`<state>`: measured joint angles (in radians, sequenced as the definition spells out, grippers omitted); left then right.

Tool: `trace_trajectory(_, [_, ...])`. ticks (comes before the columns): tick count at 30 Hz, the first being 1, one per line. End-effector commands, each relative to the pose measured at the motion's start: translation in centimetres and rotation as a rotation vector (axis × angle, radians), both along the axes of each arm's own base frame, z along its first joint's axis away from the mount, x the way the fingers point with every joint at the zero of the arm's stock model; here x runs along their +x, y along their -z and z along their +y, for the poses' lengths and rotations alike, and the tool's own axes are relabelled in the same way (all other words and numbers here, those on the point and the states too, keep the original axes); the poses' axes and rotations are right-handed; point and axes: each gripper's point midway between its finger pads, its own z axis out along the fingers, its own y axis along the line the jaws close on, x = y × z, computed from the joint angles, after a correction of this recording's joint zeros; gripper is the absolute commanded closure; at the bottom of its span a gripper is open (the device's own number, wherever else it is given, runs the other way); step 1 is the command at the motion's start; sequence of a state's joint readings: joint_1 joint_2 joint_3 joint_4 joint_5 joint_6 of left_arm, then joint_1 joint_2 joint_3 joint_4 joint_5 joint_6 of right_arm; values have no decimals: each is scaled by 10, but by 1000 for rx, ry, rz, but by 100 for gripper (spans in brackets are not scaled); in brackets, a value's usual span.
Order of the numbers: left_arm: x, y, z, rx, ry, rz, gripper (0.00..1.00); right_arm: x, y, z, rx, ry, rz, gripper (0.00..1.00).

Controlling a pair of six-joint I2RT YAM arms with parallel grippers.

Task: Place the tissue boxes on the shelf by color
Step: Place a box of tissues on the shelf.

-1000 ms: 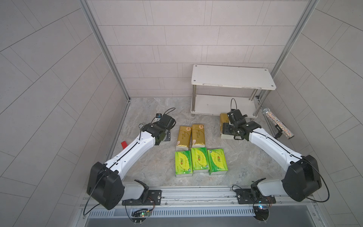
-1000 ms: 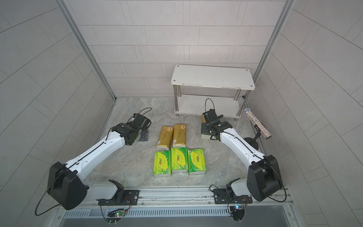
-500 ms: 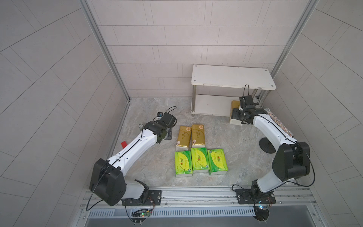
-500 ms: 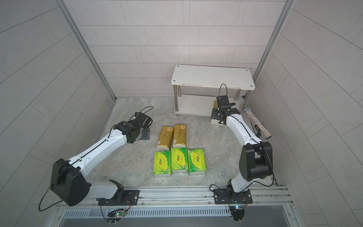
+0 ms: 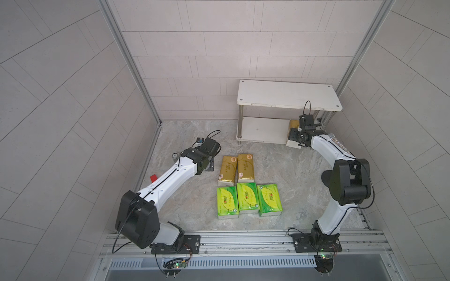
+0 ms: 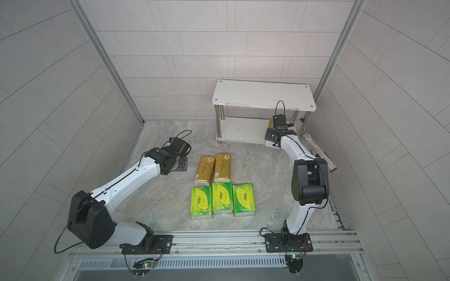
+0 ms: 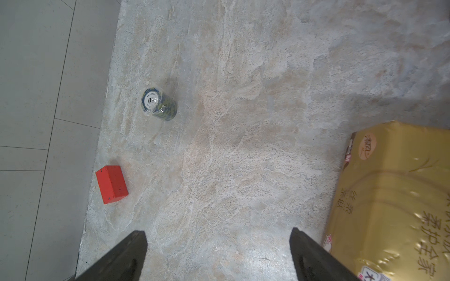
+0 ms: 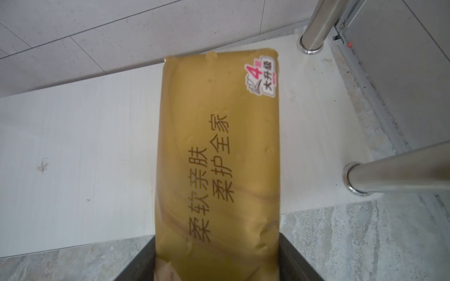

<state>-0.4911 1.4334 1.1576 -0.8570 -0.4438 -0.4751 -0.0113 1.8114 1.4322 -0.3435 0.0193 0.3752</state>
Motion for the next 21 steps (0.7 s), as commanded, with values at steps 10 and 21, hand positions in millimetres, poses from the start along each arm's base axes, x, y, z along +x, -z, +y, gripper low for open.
trace_trajectory(10, [12, -2, -2, 24, -20, -7, 0, 33, -12, -14, -77, -63, -29, 25])
trace_trajectory(21, [14, -5, 3, 37, -27, -9, 0, 40, 6, -12, -72, -86, 5, 19])
